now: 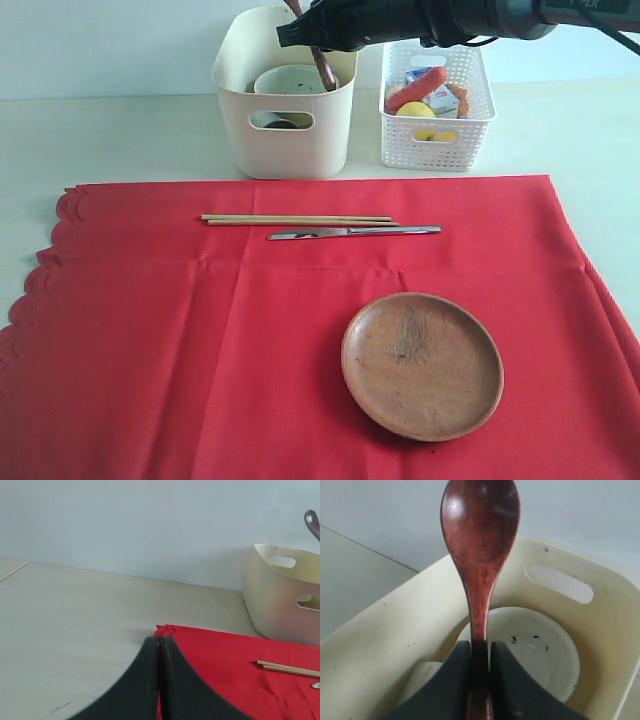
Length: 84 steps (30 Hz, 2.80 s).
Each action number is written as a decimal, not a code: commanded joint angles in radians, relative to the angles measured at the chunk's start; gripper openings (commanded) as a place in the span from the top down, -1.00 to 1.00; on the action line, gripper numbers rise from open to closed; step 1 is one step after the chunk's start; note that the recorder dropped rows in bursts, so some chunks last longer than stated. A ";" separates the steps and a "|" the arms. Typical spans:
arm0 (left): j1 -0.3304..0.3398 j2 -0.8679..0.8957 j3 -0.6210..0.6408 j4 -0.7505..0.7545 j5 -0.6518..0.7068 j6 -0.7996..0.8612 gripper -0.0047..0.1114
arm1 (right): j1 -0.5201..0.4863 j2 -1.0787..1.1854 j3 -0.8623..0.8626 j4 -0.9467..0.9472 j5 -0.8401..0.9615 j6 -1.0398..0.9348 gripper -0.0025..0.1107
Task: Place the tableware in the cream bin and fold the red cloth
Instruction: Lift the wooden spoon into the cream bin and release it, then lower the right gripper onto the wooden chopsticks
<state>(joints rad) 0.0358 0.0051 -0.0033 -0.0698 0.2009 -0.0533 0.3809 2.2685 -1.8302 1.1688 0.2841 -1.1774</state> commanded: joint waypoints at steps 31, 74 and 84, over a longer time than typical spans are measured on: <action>0.002 -0.005 0.003 -0.003 -0.001 0.006 0.92 | 0.012 -0.263 -0.007 -0.884 0.517 0.553 0.06; 0.002 -0.005 0.003 -0.003 -0.001 0.006 0.92 | 0.014 -0.081 0.267 -0.566 0.468 0.152 0.06; 0.002 -0.005 0.003 -0.003 -0.001 0.006 0.92 | 0.014 -0.021 0.267 -0.542 0.430 0.035 0.06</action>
<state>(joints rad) 0.0358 0.0051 -0.0033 -0.0698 0.2009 -0.0533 0.3939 2.2349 -1.5640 0.6058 0.7307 -1.1012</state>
